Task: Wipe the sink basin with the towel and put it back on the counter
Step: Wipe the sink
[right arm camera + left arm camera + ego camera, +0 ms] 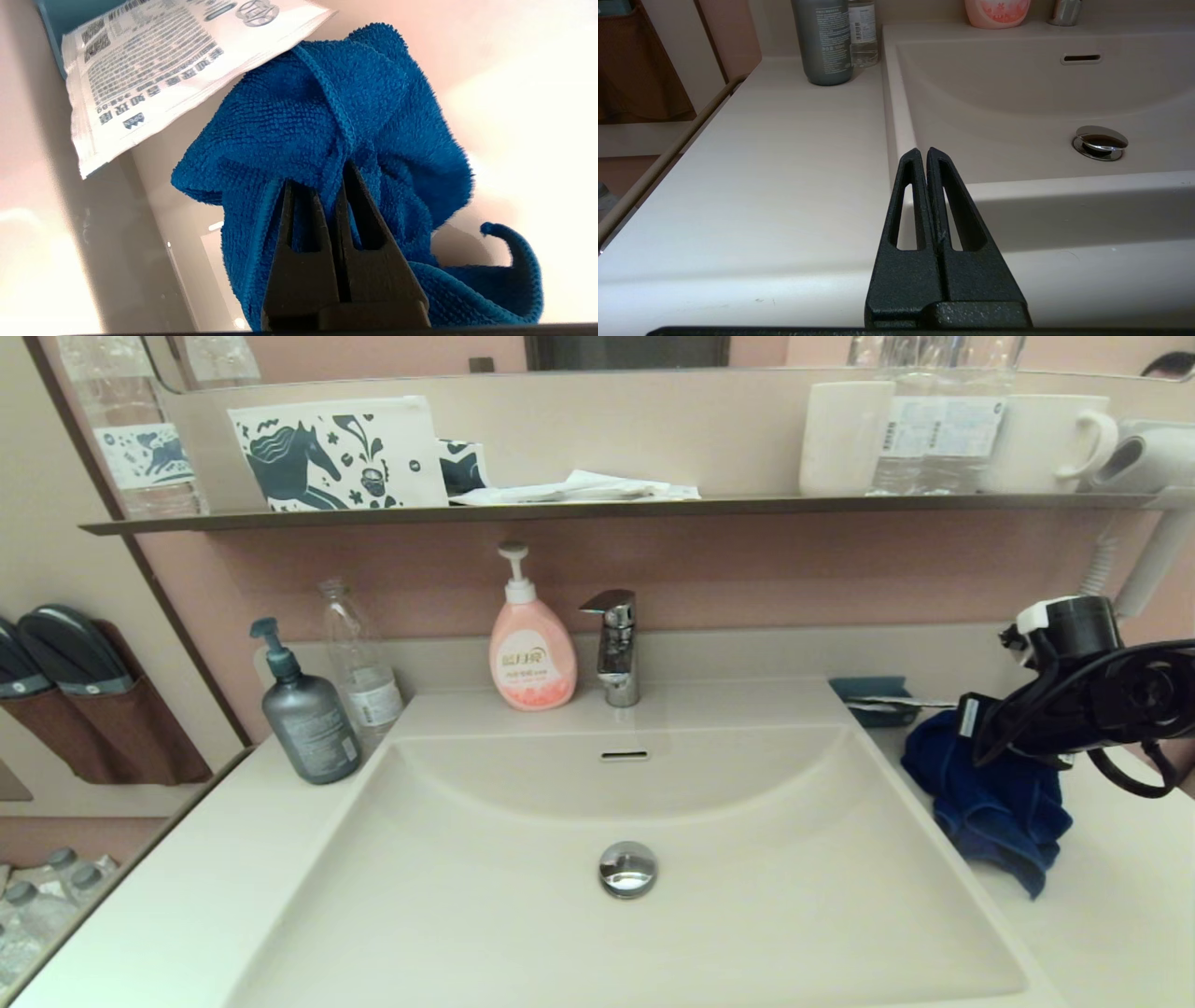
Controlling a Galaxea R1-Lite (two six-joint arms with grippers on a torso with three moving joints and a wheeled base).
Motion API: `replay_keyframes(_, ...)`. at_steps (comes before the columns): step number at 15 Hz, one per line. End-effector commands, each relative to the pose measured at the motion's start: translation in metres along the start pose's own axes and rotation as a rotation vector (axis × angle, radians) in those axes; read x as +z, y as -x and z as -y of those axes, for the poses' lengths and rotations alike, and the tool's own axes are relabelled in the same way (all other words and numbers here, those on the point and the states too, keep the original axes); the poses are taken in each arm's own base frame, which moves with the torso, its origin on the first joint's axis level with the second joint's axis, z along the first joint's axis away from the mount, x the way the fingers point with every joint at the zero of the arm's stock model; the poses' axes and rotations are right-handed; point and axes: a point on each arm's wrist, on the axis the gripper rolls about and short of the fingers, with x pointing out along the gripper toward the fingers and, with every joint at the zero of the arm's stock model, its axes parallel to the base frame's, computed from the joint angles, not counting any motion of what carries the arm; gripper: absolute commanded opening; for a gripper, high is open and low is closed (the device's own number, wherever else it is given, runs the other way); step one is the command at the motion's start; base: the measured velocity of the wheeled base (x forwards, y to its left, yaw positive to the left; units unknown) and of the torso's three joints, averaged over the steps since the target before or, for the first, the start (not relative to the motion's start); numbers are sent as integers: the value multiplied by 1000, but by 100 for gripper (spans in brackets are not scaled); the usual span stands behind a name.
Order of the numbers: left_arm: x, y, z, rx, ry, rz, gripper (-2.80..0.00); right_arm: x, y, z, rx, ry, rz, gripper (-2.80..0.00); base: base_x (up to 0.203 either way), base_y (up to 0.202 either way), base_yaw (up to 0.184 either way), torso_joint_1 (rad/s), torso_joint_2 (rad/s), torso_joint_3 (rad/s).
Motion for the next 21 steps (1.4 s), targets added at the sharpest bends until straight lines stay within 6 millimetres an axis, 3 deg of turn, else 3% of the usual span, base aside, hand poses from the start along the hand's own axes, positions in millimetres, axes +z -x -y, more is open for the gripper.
replay_keyframes(1, 0, 0, 0, 1, 0, -2, -280, -8, -4, -2, -17, 12, -55, -280, 0, 0, 0, 0, 0, 0)
replay_keyframes(6, 0, 0, 0, 1, 0, 0, -280, -49, 8, 5, -157, 85, -374, -280, 0, 0, 0, 0, 0, 0)
replay_keyframes(14, 0, 0, 0, 1, 0, -1, -280, -110, 44, 15, -116, 147, -574, -280, 0, 0, 0, 0, 0, 0)
replay_keyframes(17, 0, 0, 0, 0, 0, -1, -280, -137, 62, 23, -22, 195, -682, -280, 0, 0, 0, 0, 0, 0)
replay_keyframes(21, 0, 0, 0, 1, 0, -1, -280, -150, 68, 26, 169, 234, -806, -280, 0, 0, 0, 0, 0, 0)
